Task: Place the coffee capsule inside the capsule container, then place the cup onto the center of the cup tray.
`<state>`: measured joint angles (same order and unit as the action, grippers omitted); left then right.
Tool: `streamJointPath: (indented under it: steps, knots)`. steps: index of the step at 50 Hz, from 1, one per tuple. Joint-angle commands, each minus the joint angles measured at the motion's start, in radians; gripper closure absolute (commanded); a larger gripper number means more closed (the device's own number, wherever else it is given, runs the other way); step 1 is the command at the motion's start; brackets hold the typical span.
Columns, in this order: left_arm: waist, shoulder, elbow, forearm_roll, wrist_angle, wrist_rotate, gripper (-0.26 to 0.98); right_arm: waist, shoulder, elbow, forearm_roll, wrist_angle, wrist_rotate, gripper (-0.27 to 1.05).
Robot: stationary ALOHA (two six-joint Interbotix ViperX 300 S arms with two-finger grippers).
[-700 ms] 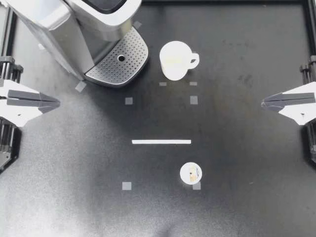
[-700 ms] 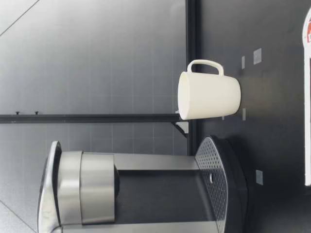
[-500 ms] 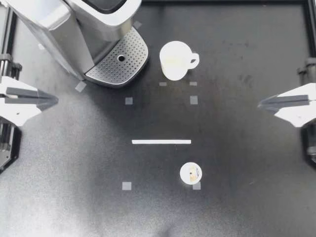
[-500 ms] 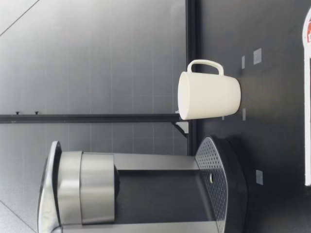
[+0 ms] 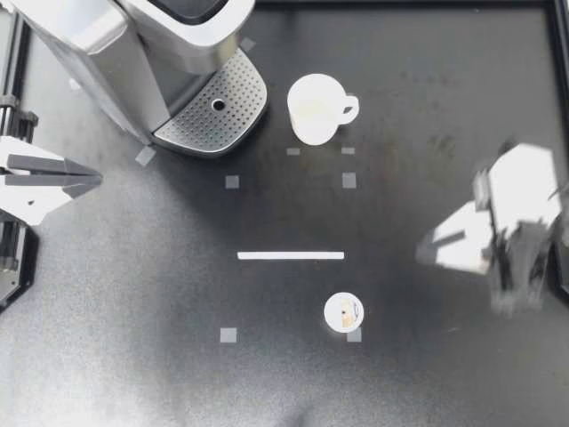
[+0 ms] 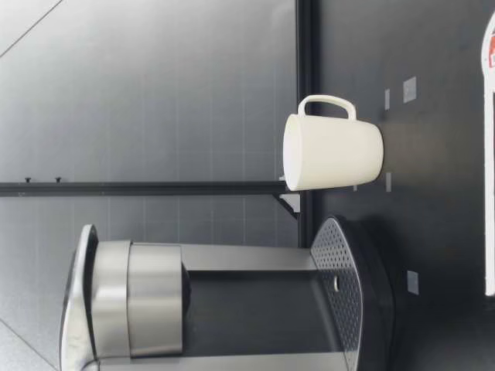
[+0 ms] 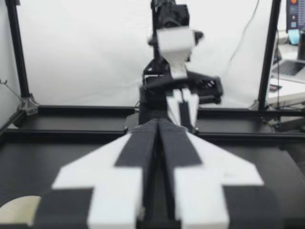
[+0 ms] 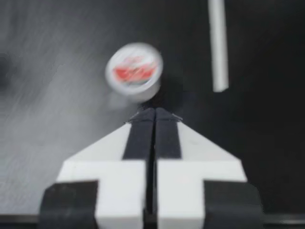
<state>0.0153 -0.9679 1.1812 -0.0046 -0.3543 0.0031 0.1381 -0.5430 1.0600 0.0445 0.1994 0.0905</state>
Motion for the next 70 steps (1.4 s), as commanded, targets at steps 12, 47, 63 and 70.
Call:
streamJointPath:
  steps: [12, 47, 63, 70]
  knots:
    - [0.003, 0.006, -0.011, 0.002, -0.017, 0.005, 0.61, 0.031, 0.161, -0.035, 0.026, -0.011, 0.041, 0.55]
    - [0.002, 0.005, 0.012, 0.002, -0.017, 0.006, 0.61, 0.103, 0.433, -0.101, -0.003, -0.209, 0.026, -0.17]
    - [0.003, 0.005, 0.015, 0.002, -0.017, 0.003, 0.61, 0.086, 0.512, -0.147, -0.028, -0.209, 0.018, -0.17]
    - [0.003, 0.005, 0.015, 0.002, -0.017, 0.0, 0.61, 0.066, 0.512, -0.158, -0.035, -0.209, 0.015, -0.17]
